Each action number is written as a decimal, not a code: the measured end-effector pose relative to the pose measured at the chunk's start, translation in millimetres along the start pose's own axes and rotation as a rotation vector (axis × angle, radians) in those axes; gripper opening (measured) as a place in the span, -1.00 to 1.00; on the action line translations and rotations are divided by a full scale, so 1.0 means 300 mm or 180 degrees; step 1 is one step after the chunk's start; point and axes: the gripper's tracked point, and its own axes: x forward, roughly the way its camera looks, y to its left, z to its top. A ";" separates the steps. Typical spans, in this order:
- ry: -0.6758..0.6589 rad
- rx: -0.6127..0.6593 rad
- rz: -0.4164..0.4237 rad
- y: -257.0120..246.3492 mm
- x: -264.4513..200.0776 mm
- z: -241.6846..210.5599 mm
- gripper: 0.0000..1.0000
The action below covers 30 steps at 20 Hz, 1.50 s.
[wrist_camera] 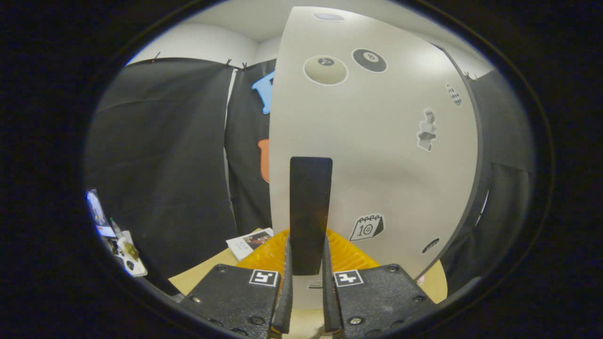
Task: Open the shoe cabinet door, grab the shoes and put them into the shoe cabinet, then close the shoe cabinet door.
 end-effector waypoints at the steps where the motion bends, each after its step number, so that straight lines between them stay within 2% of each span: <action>1: -0.0003 0.0004 0.0015 -0.008 -0.029 -0.005 -0.40; 10: 0.0022 0.0109 -0.0046 -0.117 -0.244 -0.046 -0.44; 21: 0.0020 0.0371 -0.0518 -0.279 -0.375 -0.070 -0.61; 26: 0.0071 0.0313 -0.0852 -0.382 -0.409 -0.076 -0.82; 30: 0.0088 0.0358 -0.1103 -0.464 -0.439 -0.083 -0.89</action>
